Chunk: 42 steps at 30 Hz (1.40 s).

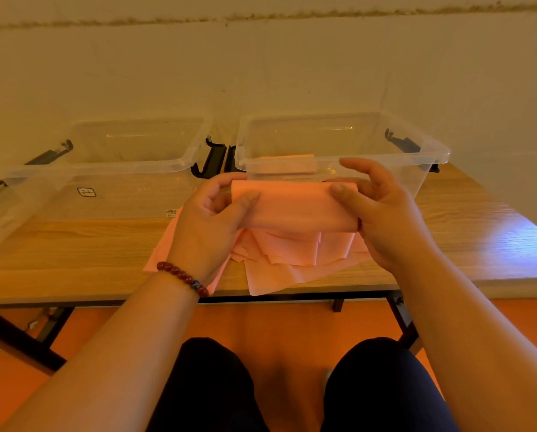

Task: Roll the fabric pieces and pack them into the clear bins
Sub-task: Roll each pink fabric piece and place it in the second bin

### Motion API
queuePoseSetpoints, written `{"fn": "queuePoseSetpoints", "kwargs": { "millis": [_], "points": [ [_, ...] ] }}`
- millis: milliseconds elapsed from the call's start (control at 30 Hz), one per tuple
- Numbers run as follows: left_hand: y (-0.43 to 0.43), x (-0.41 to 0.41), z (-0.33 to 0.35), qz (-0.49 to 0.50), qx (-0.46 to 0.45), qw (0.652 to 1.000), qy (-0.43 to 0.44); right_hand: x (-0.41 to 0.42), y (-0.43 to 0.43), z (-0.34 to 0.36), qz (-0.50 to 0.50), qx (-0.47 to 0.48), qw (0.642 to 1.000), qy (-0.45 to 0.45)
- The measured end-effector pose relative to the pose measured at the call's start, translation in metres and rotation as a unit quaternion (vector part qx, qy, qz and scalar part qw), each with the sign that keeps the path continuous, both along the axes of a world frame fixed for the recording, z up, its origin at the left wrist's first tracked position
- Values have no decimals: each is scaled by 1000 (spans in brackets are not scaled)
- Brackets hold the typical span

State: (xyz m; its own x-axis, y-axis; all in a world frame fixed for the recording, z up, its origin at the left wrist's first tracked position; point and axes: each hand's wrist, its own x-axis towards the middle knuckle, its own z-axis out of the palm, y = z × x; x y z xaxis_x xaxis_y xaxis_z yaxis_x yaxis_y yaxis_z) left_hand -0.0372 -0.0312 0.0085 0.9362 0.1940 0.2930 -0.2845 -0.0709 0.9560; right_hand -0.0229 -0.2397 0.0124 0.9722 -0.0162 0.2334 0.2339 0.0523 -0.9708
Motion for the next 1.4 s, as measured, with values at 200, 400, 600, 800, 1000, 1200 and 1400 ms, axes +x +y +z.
{"fn": "queuePoseSetpoints", "kwargs": {
  "millis": [200,400,600,800,1000,1200,1400],
  "points": [
    [3,0,-2,5,22,1000,1,-2,-1,-1,-22,-63,997,-33],
    [5,-3,3,-23,60,998,-26,-1,0,-1,-24,-32,999,-11],
    [1,-2,4,-16,13,1000,-9,-1,1,-3,-9,-13,1000,-25],
    [2,1,0,-8,25,1000,-3,0,1,-4,-23,-66,997,-23],
    [3,-1,2,-27,108,994,-17,0,1,-7,-13,-26,1000,5],
    [1,0,-1,-12,54,998,1,-2,0,-6,5,-52,999,-2],
    [4,2,-6,-16,67,998,12,-1,0,-7,-21,-125,991,-33]
  ]
}}
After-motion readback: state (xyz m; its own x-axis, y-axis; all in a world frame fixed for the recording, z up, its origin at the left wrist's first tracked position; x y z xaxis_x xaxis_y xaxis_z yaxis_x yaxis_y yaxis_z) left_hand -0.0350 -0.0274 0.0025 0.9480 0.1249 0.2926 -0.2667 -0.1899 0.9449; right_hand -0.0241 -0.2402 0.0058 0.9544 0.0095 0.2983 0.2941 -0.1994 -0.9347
